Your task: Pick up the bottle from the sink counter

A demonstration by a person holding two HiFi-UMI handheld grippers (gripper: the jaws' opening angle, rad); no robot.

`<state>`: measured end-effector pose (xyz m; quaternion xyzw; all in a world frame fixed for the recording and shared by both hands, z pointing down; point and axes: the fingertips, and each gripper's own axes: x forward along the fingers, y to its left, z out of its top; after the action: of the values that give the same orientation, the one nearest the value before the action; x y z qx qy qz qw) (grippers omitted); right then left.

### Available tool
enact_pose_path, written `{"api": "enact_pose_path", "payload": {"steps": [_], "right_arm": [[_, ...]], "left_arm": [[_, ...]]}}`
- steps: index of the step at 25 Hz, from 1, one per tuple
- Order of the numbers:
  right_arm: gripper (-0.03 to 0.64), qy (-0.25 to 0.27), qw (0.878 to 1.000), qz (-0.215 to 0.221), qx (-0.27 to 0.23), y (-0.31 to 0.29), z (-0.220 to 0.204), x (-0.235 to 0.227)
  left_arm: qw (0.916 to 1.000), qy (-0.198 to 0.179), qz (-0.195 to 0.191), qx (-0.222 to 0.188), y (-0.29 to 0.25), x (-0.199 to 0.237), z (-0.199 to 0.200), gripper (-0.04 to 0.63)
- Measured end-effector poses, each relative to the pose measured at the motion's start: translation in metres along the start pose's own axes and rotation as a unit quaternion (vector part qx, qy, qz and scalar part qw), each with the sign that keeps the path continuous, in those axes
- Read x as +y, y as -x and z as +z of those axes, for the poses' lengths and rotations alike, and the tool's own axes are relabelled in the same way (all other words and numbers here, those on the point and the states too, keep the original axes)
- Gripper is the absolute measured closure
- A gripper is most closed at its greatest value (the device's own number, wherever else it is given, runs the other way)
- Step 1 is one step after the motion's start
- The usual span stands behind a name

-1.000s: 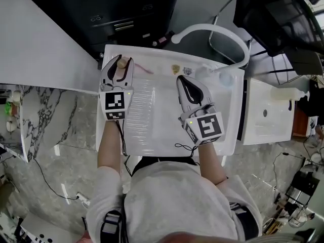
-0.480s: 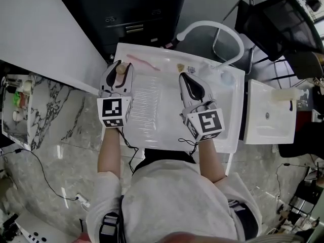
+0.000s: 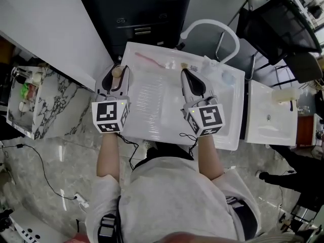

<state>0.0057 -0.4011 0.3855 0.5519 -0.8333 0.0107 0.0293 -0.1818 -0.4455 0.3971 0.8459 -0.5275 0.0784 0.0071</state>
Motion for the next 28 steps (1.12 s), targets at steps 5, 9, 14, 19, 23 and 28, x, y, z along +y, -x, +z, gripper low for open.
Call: {"api": "enact_pose_path", "payload": {"steps": [5, 9, 14, 19, 23, 28], "right_arm": [[0.606, 0.002, 1.000, -0.001, -0.012, 0.014, 0.013, 0.008], [0.606, 0.007, 1.000, -0.001, -0.017, 0.024, 0.021, 0.014], [0.606, 0.013, 1.000, 0.000, -0.027, 0.038, 0.034, 0.024], [0.606, 0.022, 0.999, 0.004, -0.037, 0.052, 0.046, 0.035], [0.606, 0.026, 0.999, 0.009, -0.046, 0.063, 0.055, 0.045], [0.606, 0.030, 0.998, 0.011, -0.054, 0.073, 0.062, 0.058]], "left_arm": [[0.9999, -0.001, 0.011, -0.006, 0.033, 0.003, 0.015, 0.462], [0.9997, -0.003, 0.022, -0.010, 0.057, 0.004, 0.025, 0.462], [0.9993, -0.003, 0.031, -0.019, 0.085, 0.004, 0.037, 0.462], [0.9987, -0.002, 0.041, -0.028, 0.111, 0.004, 0.044, 0.462], [0.9981, -0.002, 0.050, -0.036, 0.131, 0.005, 0.052, 0.462], [0.9974, -0.001, 0.057, -0.044, 0.151, 0.009, 0.055, 0.462]]}}
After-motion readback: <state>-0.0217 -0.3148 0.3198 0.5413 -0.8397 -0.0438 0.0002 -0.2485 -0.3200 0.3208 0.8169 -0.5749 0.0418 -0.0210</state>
